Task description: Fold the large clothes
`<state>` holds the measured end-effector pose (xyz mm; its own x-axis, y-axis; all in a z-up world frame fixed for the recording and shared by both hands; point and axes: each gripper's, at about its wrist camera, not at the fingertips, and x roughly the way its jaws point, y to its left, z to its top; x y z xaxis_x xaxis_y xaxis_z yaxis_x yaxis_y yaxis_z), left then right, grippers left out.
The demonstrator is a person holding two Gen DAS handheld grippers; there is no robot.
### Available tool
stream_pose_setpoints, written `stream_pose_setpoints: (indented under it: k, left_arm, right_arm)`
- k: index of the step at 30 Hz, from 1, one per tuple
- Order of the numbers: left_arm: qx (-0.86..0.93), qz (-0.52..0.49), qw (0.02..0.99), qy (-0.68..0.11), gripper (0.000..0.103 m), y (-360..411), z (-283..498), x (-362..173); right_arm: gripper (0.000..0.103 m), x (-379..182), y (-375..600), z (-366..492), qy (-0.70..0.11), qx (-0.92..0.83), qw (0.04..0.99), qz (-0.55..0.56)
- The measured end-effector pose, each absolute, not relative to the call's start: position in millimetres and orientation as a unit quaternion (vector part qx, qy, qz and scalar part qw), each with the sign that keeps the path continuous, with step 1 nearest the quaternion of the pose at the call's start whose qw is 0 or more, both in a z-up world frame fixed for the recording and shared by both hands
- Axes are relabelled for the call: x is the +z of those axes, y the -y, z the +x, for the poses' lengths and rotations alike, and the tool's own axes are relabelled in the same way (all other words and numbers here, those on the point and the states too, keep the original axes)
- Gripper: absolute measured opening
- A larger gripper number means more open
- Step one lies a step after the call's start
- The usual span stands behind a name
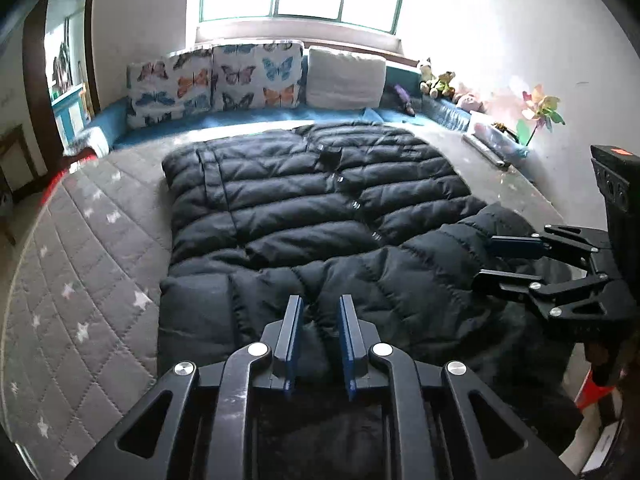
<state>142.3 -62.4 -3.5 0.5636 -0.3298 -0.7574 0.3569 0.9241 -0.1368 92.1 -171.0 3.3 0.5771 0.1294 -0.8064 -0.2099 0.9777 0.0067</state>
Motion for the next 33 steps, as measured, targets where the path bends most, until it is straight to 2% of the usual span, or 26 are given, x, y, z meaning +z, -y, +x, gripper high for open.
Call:
stream_pose_setpoints:
  k: [13,24,29,33]
  left_arm:
    - [-0.200,-0.011,0.874,-0.442,0.021,55,156,-44]
    - [-0.198,-0.003,0.875,-0.441,0.021,58,154,-44]
    - [-0.197,0.004,0.877,-0.438,0.021,61,154,-45]
    - [-0.196,0.012,0.876,-0.440,0.021,63,155,-47]
  right_arm:
    - [0.057,-34,170,96,-0.488,0.096,0.866,-0.054]
    - [0.057,17,221,80,-0.442,0.062,0.895,-0.019]
    - [0.057,-19,245,87,-0.478,0.041,0.877,-0.023]
    - [0.057,-22,241,86,-0.467,0.041,0.883,-0.039]
